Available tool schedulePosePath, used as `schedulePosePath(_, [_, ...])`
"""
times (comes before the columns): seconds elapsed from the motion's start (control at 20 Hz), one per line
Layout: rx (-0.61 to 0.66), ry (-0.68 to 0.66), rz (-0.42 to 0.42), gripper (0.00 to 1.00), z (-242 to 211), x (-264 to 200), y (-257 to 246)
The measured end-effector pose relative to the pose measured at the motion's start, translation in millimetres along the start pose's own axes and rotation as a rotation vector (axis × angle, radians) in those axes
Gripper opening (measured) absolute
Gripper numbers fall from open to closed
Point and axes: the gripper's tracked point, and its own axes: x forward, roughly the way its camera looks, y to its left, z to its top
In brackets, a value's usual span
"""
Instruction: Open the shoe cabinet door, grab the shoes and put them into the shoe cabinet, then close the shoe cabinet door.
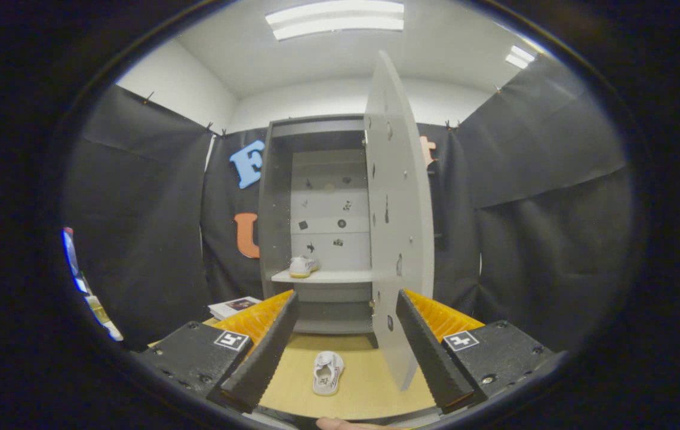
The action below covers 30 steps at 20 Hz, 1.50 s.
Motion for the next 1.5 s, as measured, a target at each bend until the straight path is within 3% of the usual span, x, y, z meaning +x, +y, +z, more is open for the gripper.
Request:
schedulePosePath(0.35, [-0.002,0.078,0.029,1.0,-82.2,58.8,29.4])
schedulePosePath(0.8, [0.003,0.411,0.049,1.0,-254.5,144.0,57.4])
schedulePosePath(1.15, [-0.02,0.497,0.066,0.99,-318.8,178.2,75.0])
schedulePosePath(1.5, [0.06,0.551,-0.01,0.67,-358.2,218.8,70.0])
